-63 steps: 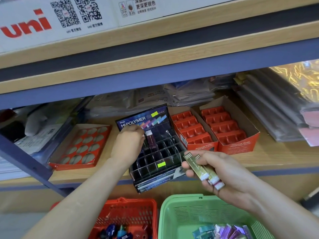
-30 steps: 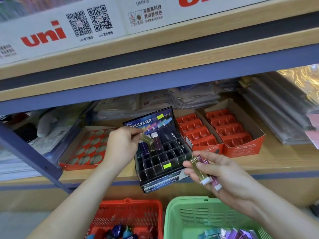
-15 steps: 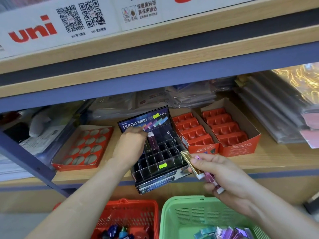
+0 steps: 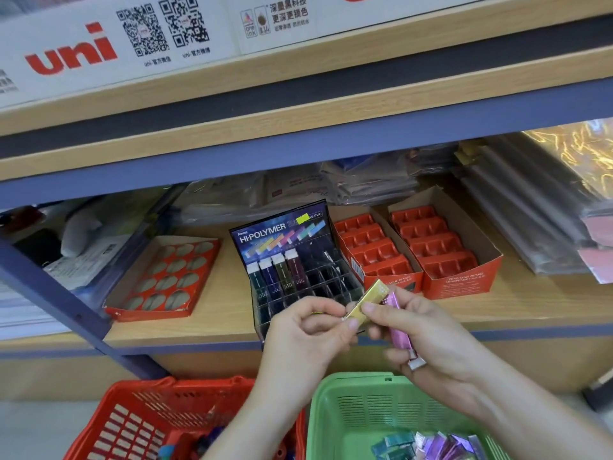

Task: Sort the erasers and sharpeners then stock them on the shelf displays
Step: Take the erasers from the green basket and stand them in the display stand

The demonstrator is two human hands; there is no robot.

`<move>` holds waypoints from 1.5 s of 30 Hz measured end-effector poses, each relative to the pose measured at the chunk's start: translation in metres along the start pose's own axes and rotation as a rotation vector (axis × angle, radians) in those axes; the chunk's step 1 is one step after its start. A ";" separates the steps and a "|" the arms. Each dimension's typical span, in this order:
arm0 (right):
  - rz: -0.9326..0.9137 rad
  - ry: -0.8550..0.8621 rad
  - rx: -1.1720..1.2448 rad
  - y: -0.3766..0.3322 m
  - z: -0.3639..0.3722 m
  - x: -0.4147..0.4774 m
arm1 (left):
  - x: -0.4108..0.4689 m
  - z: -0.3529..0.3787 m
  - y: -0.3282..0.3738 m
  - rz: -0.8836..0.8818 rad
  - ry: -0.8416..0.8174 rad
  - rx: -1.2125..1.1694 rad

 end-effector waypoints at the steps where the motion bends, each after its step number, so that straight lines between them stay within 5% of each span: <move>1: 0.004 -0.005 0.006 0.001 0.000 0.000 | 0.000 0.000 -0.001 -0.017 0.021 -0.034; 8: 0.057 0.049 0.131 -0.003 -0.002 -0.001 | 0.023 -0.046 0.008 0.072 0.283 0.115; 13: 0.065 0.020 0.203 -0.005 0.001 -0.003 | 0.071 -0.086 0.010 0.202 0.457 0.643; 20: 0.062 0.045 0.138 -0.008 0.003 -0.004 | 0.102 -0.086 -0.010 0.438 0.386 1.069; 35: -0.005 0.129 -0.123 -0.008 0.000 -0.001 | 0.124 -0.071 -0.030 0.607 0.214 1.379; 39: -0.022 0.093 -0.067 -0.007 -0.003 0.001 | 0.117 -0.068 -0.025 0.611 0.273 1.288; 42: -0.055 0.077 -0.039 -0.007 -0.004 0.002 | 0.087 -0.053 -0.003 0.493 0.312 0.973; 45: -0.078 0.089 -0.044 -0.007 -0.005 0.003 | 0.046 -0.029 0.013 0.203 0.025 0.427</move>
Point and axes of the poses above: each hand's wrist, its own x-axis towards the middle knuckle, its own z-axis out of the palm, y = z × x, the point moved 1 cm from there along x, towards the middle knuckle, and after that the axes turned 12 degrees about x, right-handed, at the moved point
